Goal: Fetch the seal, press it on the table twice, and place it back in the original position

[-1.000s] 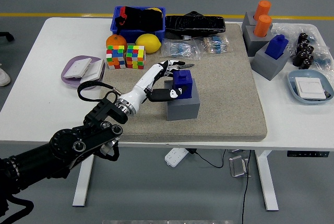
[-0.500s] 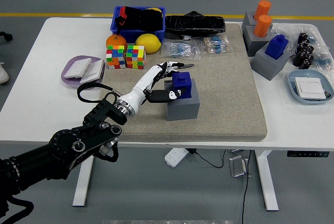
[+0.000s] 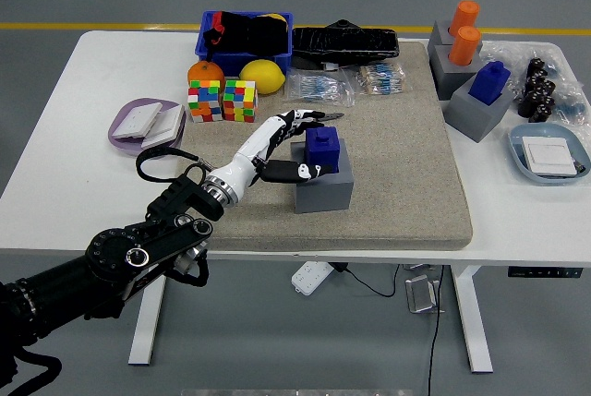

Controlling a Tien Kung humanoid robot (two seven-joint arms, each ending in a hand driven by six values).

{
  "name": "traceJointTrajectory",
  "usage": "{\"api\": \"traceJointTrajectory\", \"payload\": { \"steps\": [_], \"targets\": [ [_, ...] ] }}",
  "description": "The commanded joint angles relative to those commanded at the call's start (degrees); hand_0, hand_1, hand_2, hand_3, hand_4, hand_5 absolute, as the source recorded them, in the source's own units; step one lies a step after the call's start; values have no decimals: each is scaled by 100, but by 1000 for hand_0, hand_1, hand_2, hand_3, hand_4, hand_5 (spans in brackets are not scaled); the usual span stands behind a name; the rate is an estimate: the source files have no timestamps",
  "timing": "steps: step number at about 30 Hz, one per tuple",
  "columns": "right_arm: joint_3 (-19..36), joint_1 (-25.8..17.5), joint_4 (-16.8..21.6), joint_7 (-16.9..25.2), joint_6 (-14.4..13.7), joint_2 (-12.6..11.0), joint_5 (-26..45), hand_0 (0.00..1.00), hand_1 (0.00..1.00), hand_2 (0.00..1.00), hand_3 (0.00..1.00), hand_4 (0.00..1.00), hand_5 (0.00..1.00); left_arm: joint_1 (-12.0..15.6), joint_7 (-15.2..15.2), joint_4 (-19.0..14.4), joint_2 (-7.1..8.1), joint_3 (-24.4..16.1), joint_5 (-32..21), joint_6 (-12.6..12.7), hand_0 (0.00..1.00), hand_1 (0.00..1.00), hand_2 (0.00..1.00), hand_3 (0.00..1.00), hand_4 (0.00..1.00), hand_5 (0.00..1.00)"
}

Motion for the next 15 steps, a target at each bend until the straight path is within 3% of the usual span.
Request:
{"api": "traceJointTrajectory", "payload": {
  "steps": [1, 2, 7, 8, 13, 14, 15],
  "targets": [
    [2, -1, 0, 0, -1, 1, 3, 789, 699, 728, 673, 826, 494, 4, -7, 4, 1, -18, -21, -29, 908, 926, 835, 869, 998, 6],
    [4, -5, 0, 0, -1, 4, 4, 790, 699, 728, 673, 826, 494, 12, -11, 9, 1, -51, -35, -76, 932, 968, 898, 917, 998, 125],
    [0, -22, 0, -3, -2, 13, 10, 790, 699, 728, 673, 826, 494, 53, 38, 28, 0, -210, -12, -250, 932, 968, 898, 917, 998, 125],
    [2, -28, 0, -4, -3, 17, 8, 789, 699, 728, 673, 826, 494, 66, 130, 36, 0, -261, 50, -355, 992, 998, 998, 998, 998, 289],
    [14, -18, 0, 2, -2, 27, 33, 789, 699, 728, 673, 826, 494, 87, 399, 56, 29, -423, 186, -754, 992, 998, 998, 998, 998, 289],
    [18, -7, 0, 3, -2, 27, 39, 789, 699, 727, 673, 827, 493, 88, 442, 52, 43, -479, 196, -816, 998, 998, 998, 998, 998, 443],
    [23, 1, 0, 3, 0, 27, 44, 789, 699, 727, 673, 827, 493, 94, 490, 43, 65, -561, 199, -891, 998, 998, 998, 998, 998, 443]
  ]
}}
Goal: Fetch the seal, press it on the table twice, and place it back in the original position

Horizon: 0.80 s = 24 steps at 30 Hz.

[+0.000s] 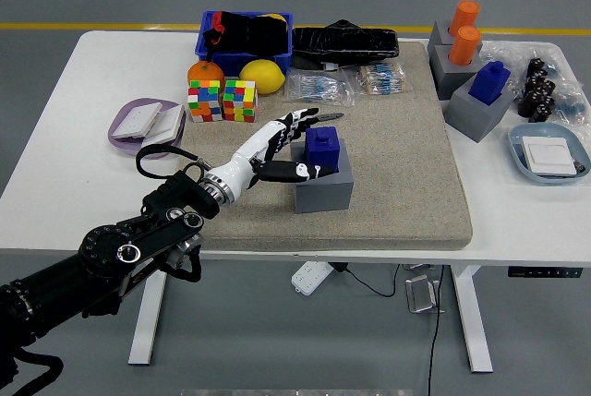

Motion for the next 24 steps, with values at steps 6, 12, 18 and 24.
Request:
{"api": "traceJointTrajectory", "payload": {
  "steps": [6, 12, 18, 24],
  "targets": [
    [58, -57, 0, -15, -5, -4, -23, 789, 699, 727, 672, 827, 493, 108, 66, -54, 138, -388, -65, -161, 998, 998, 998, 998, 998, 707],
    [32, -58, 0, -6, -1, 11, 16, 789, 699, 726, 673, 827, 493, 180, -53, 23, 307, -707, 61, 1, 998, 998, 998, 998, 998, 734],
    [19, -6, 0, -2, 10, -24, 40, 789, 699, 726, 673, 827, 493, 263, -24, 303, 532, -1284, 345, 303, 998, 998, 998, 998, 998, 736],
    [74, 47, 0, 4, 38, -101, 48, 855, 731, 750, 706, 864, 531, 309, -123, 410, 945, -1920, 340, 477, 998, 998, 998, 998, 998, 714]
  ]
}}
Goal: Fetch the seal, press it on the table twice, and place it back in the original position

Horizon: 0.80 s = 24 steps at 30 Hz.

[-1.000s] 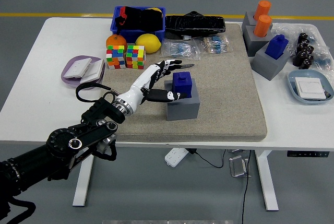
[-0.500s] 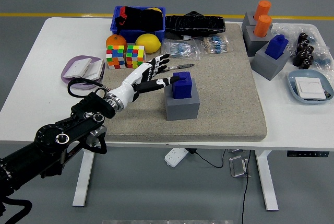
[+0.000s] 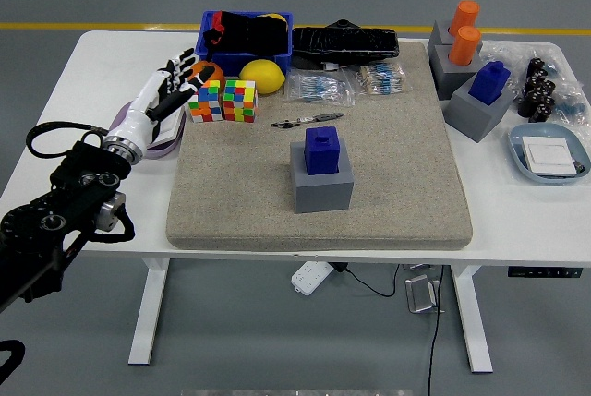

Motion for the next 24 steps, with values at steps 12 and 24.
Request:
{"api": "traceJointTrajectory", "payload": {
  "steps": [12, 24],
  "targets": [
    [-202, 183, 0, 49, 165, -80, -19, 954, 872, 862, 798, 996, 724, 255, -106, 80, 558, -616, 47, 77, 998, 998, 998, 998, 998, 686],
    [-705, 432, 0, 16, 113, -247, 397, 941, 853, 842, 787, 973, 697, 417, 75, 108, 1204, -874, 78, -16, 998, 998, 998, 998, 998, 671]
  ]
}}
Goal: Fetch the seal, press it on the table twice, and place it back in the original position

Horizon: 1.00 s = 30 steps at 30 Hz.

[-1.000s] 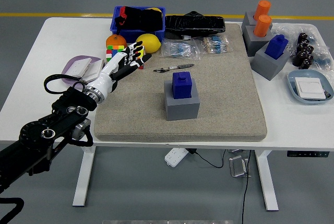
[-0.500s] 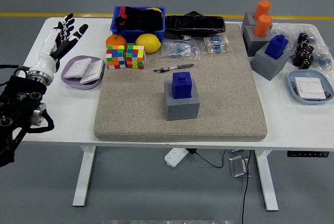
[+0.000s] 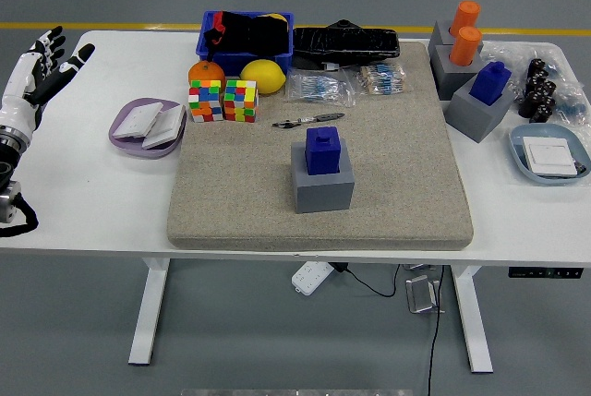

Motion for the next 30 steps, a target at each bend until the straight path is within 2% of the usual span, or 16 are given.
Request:
{"api": "traceJointTrajectory", "payload": {
  "steps": [3, 6, 10, 11, 20, 30],
  "targets": [
    [-56, 54, 0, -2, -2, -4, 5, 941, 853, 842, 787, 973, 697, 90, 34, -32, 93, -160, 15, 1, 998, 998, 998, 998, 998, 671],
    [-187, 130, 0, -20, -2, -14, 52, 938, 837, 819, 775, 970, 695, 204, 218, -34, 170, -346, 45, -42, 998, 998, 998, 998, 998, 639],
    [-306, 193, 0, -53, 16, -6, 79, 938, 837, 819, 775, 970, 695, 364, 256, -102, 248, -509, 89, -49, 998, 998, 998, 998, 998, 639],
    [-290, 200, 0, -61, 8, 3, 75, 937, 806, 797, 766, 965, 694, 404, 257, -122, 260, -549, 101, -47, 998, 998, 998, 998, 998, 621],
    [-220, 164, 0, -121, 9, 75, -3, 932, 802, 790, 760, 960, 689, 687, 264, -280, 322, -777, 210, -33, 998, 998, 998, 998, 998, 600],
    [-57, 39, 0, -169, -86, 236, -90, 915, 788, 777, 744, 937, 678, 1132, 289, -382, 303, -1218, 343, -22, 998, 998, 998, 998, 998, 597]
  ]
}}
